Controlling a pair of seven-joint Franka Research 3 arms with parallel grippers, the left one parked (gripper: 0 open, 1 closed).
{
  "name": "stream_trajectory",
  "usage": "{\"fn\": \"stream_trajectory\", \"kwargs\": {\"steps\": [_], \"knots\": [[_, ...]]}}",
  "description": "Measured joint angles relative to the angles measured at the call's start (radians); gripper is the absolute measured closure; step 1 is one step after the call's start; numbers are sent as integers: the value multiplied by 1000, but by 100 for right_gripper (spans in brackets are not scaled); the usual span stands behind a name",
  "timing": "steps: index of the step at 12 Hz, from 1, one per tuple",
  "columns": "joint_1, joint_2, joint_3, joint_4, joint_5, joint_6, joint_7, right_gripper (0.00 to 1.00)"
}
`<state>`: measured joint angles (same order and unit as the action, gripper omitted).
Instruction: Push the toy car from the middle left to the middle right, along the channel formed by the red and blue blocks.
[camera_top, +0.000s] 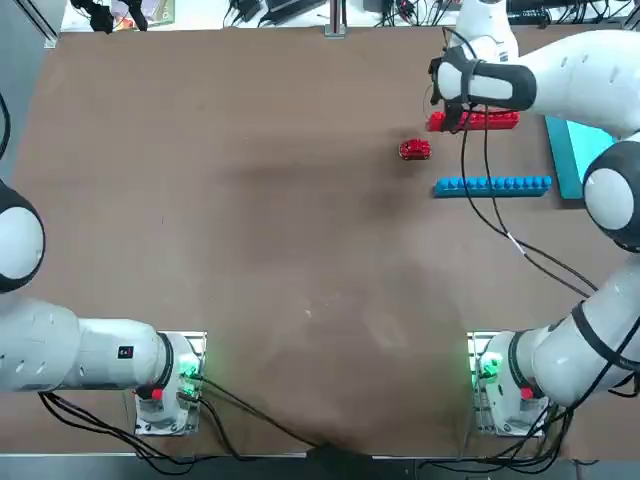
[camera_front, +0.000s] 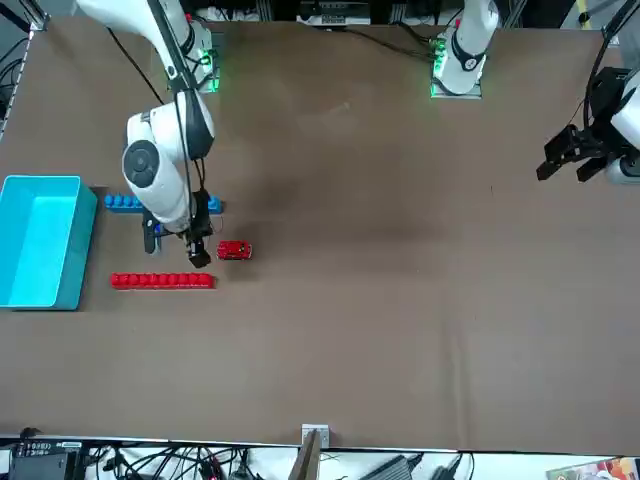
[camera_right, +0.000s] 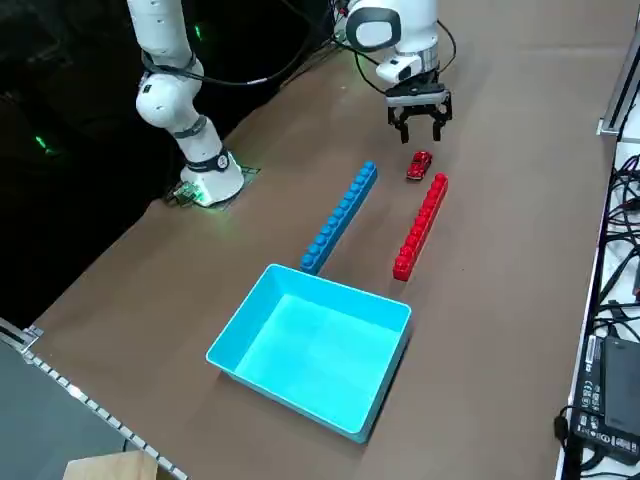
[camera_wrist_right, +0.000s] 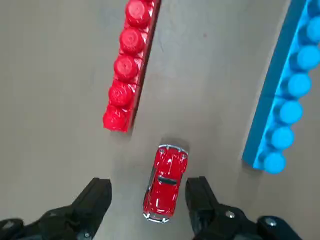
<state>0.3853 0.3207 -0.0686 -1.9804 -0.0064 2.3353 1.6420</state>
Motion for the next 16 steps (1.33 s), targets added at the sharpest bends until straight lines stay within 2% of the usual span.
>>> {"fn": "stream_trajectory", "kwargs": {"steps": [3, 7, 10, 16], "knots": [[19, 44, 0, 7, -1, 26, 102, 12], [29, 91, 0, 25, -1, 34, 196, 14], [40, 113, 0, 28, -1, 34, 219, 18], [62, 155, 0, 30, -1, 36, 244, 19]]}}
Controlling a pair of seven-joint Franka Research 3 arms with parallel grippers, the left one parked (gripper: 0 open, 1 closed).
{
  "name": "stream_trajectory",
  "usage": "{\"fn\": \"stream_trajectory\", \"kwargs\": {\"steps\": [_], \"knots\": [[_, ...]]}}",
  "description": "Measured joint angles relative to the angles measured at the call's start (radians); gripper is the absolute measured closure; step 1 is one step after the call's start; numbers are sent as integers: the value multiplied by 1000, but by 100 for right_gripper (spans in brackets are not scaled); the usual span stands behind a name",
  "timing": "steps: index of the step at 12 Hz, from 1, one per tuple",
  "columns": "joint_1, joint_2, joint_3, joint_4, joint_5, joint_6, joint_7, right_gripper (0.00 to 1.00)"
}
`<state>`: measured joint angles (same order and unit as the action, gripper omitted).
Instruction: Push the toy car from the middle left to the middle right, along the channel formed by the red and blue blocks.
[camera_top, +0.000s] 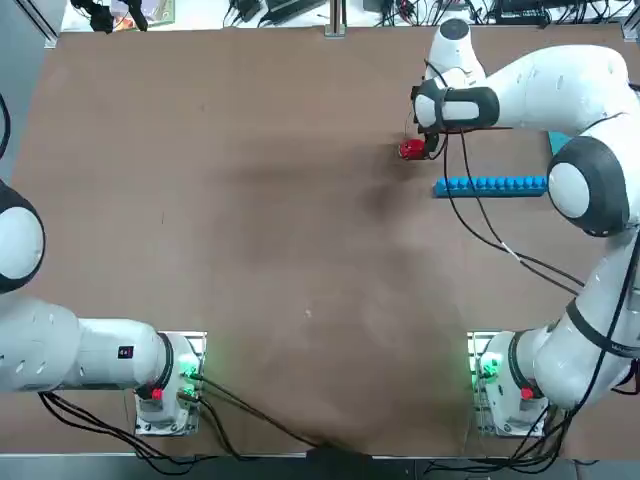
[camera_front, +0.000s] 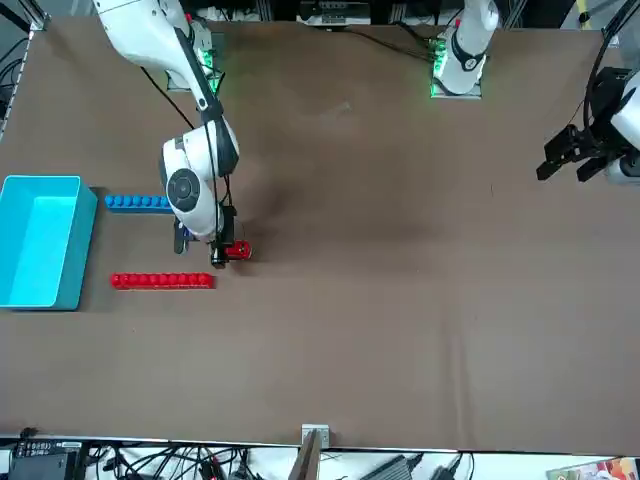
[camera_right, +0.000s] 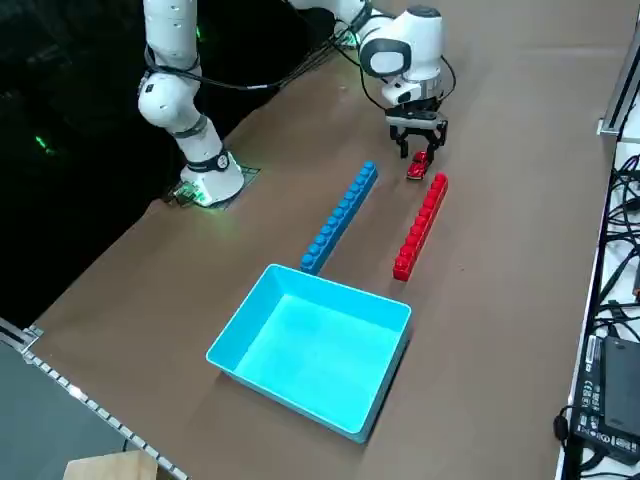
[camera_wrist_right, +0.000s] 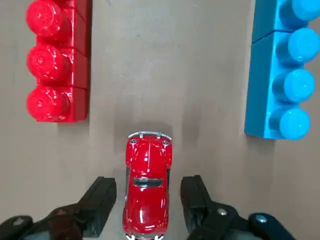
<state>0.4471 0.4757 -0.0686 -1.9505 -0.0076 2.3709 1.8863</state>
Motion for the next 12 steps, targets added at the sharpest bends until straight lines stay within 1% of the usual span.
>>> {"fn": "stream_trajectory", "kwargs": {"steps": [5, 10, 11, 12], "knots": [[1, 12, -1, 1, 0, 29, 28, 25], [4, 25, -1, 1, 0, 40, 35, 28], [6, 28, -1, 1, 0, 43, 35, 30], [8, 31, -1, 1, 0, 44, 37, 37]]}}
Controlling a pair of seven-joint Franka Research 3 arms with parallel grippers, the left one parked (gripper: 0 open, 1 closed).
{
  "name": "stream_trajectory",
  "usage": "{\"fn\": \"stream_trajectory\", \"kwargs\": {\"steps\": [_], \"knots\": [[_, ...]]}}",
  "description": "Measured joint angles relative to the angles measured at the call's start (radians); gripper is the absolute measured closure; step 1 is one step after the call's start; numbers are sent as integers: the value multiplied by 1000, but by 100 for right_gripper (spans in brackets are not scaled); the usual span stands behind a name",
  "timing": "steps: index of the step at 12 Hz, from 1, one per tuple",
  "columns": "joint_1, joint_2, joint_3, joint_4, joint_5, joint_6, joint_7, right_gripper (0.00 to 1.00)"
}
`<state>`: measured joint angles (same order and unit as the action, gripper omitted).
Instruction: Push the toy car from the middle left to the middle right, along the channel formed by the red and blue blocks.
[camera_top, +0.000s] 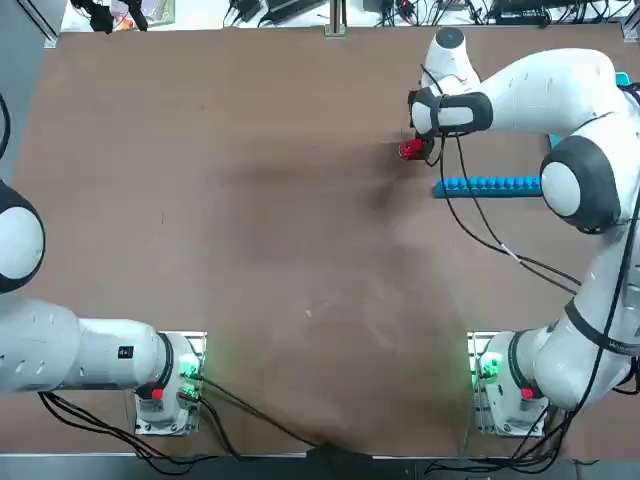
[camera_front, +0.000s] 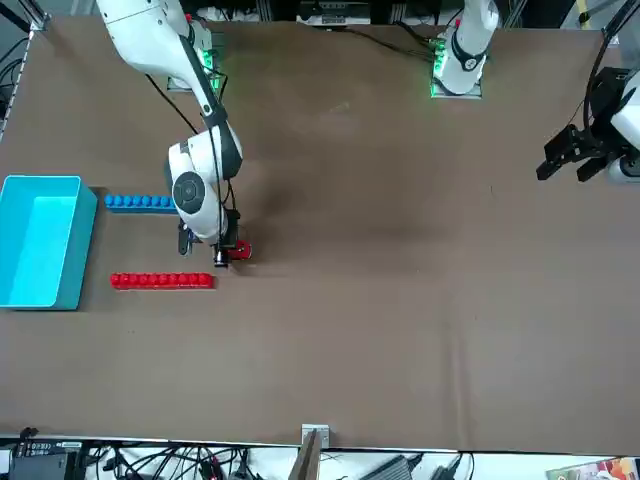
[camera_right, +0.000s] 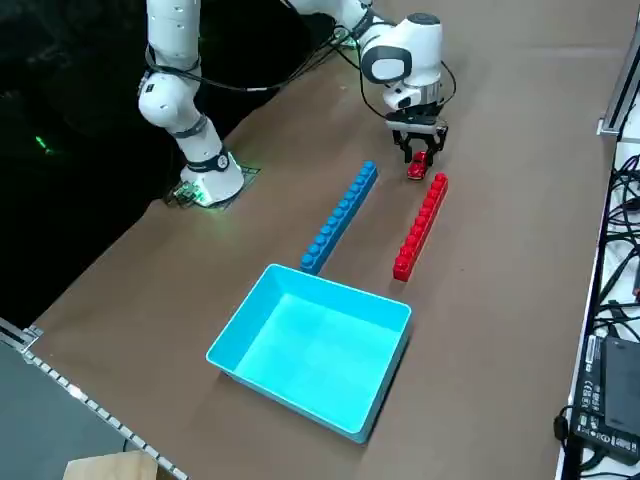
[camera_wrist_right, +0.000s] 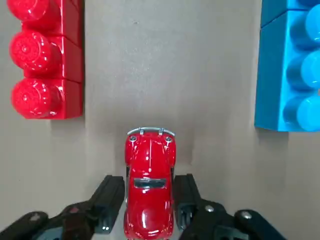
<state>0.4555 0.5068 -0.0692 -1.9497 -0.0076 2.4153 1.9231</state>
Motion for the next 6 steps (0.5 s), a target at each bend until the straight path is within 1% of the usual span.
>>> {"fn": "stream_trajectory", "kwargs": {"steps": [1, 3, 4, 6], "knots": [[2, 1, 0, 0, 0, 1, 1, 37], [4, 1, -1, 0, 0, 2, 35, 50], [4, -2, -1, 2, 0, 1, 44, 54], [6, -2, -1, 2, 0, 2, 51, 56]]}}
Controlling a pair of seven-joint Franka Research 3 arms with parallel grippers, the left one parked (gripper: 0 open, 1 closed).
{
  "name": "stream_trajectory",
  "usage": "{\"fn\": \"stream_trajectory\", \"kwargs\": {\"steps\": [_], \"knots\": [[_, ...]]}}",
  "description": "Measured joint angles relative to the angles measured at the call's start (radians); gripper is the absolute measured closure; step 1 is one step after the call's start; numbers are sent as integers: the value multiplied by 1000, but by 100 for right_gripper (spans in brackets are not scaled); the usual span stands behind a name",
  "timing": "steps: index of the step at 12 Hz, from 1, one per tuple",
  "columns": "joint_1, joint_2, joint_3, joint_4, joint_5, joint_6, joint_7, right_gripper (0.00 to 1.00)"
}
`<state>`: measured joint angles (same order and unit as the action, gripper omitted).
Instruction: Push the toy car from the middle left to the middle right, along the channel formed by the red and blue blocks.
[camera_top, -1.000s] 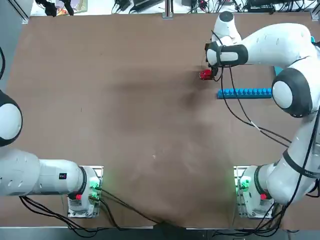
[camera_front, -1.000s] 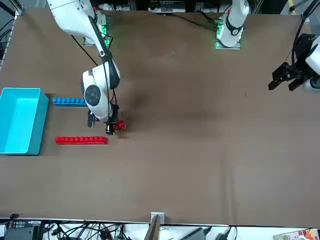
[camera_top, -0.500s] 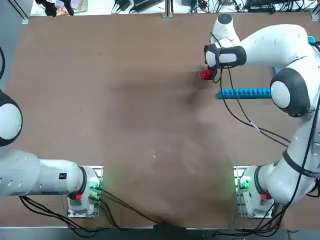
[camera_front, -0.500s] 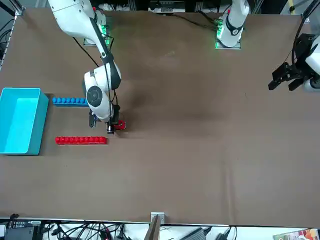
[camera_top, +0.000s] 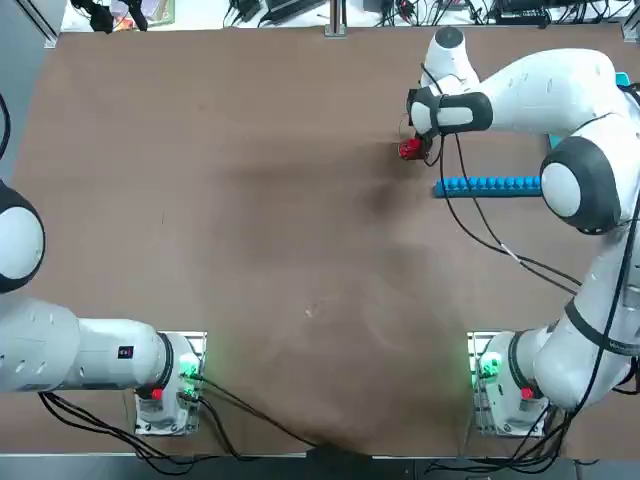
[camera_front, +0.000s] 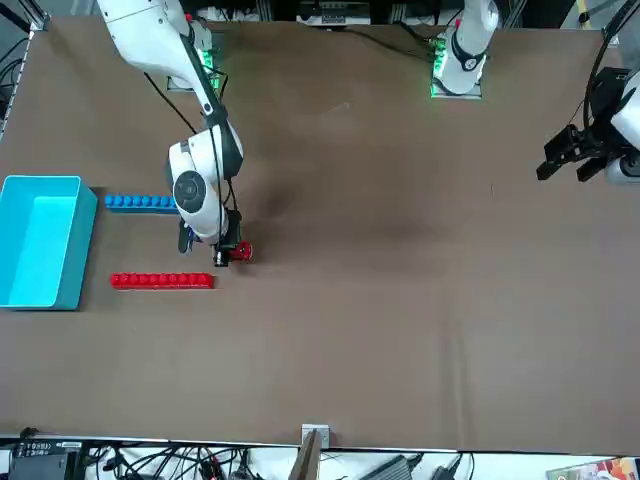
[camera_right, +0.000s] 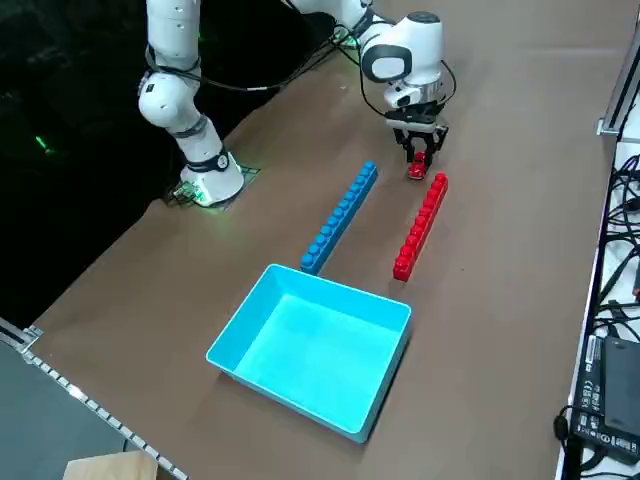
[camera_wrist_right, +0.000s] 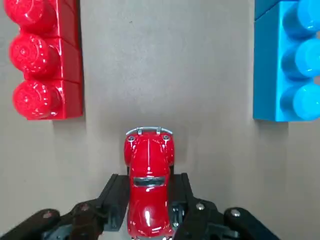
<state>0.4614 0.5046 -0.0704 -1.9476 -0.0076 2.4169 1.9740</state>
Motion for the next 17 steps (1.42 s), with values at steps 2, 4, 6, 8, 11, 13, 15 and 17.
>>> {"fn": "stream_trajectory", "kwargs": {"steps": [2, 4, 6, 8, 11, 13, 15, 17], "knots": [[6, 0, 0, 1, 0, 2, 10, 56], [12, 1, 0, 1, 0, 6, 18, 56], [16, 2, 0, 1, 0, 8, 25, 56], [21, 4, 0, 4, 0, 9, 38, 56], [36, 13, 0, 19, 1, 7, 70, 56], [44, 20, 0, 30, 1, 4, 77, 56], [47, 25, 0, 40, 2, -5, 86, 56], [57, 33, 1, 53, 2, -9, 111, 56]]}}
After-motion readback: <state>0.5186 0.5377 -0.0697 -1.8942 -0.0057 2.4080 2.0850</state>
